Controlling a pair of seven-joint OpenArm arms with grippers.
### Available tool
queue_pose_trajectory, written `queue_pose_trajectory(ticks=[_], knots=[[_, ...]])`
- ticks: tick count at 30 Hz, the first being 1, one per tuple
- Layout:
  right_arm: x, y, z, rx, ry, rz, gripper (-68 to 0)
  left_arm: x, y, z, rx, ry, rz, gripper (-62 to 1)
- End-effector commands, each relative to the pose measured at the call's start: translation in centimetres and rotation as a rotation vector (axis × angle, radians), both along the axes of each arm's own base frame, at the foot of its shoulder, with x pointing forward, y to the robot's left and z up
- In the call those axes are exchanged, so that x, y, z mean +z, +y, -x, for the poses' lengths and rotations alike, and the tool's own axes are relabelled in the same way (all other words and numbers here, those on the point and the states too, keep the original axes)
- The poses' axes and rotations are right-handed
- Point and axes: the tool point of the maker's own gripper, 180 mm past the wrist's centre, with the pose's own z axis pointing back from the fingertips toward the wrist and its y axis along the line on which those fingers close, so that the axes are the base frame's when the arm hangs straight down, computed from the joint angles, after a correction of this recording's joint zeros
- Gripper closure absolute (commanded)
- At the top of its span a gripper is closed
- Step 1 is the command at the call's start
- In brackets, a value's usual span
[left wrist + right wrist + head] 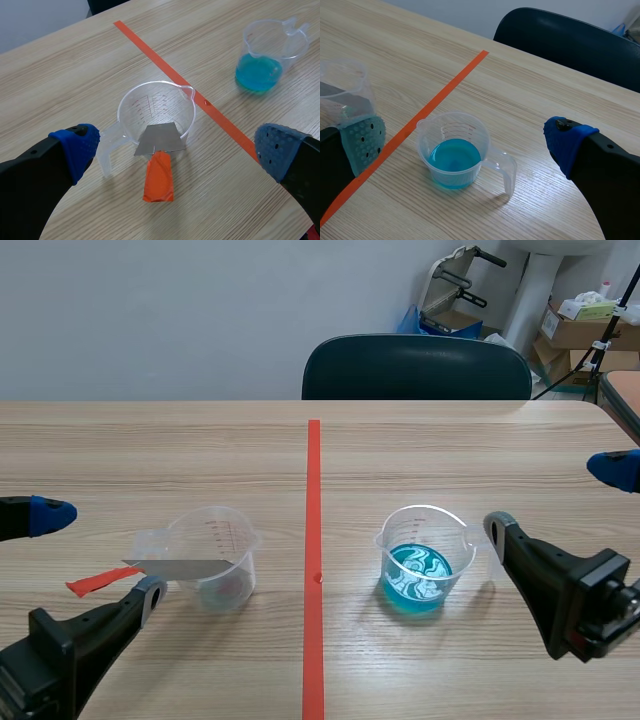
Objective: Do the redox reaction experiment
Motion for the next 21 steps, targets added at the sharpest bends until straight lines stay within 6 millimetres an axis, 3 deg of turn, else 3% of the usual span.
queue_pose_trajectory(ticks=[1, 21], knots=[[1.12, -0.24, -0.51, -0.009, -0.042, -0.012, -67.9, 1.01, -0.47, -0.21, -0.008, -0.029, 0.023, -62.3], [1.40, -0.20, -0.51, -0.008, -0.056, -0.020, -67.9, 1.00, -0.46, -0.19, -0.008, -0.028, 0.022, -62.3]])
